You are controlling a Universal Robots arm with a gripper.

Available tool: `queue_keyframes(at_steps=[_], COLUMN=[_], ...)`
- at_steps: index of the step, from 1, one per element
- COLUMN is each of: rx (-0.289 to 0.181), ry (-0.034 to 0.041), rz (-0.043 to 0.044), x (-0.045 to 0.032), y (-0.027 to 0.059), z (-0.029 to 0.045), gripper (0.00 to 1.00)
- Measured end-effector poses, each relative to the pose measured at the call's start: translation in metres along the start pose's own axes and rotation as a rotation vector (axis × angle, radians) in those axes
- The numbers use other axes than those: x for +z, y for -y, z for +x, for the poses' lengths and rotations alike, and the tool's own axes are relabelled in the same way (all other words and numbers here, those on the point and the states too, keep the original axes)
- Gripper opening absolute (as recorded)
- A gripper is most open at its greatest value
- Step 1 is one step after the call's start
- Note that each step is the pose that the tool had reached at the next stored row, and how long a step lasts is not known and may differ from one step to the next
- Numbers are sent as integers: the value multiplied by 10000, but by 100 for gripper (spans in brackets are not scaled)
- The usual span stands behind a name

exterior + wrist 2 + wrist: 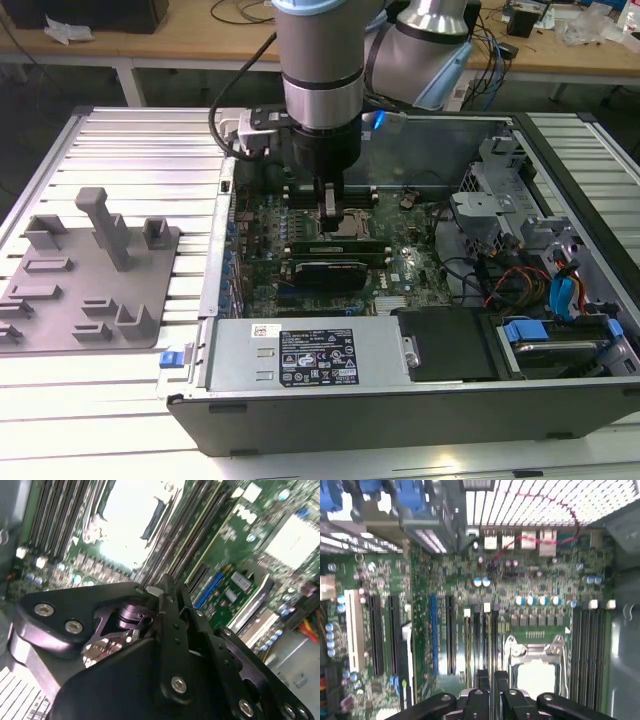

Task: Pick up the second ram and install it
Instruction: 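Insert the second ram into the second slot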

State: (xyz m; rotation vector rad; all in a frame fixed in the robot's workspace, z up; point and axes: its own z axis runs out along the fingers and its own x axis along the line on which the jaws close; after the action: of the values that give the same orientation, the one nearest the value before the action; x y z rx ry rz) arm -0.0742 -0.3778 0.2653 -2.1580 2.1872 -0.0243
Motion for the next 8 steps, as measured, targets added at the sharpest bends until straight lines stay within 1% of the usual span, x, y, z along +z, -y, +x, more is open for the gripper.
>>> queue_keyframes(at_steps=[1,3,4,5,6,8], rx=[3,1,2,1,2,2], ry=[-2,0,0,0,1,-1], rz=[-28,-39,-39,-39,-39,-44], x=[-1,0,5,11,16,14], y=[-1,0,68,173,252,281], z=[0,0,-1,-2,-3,-4], gripper=[17,17,17,17,17,17])
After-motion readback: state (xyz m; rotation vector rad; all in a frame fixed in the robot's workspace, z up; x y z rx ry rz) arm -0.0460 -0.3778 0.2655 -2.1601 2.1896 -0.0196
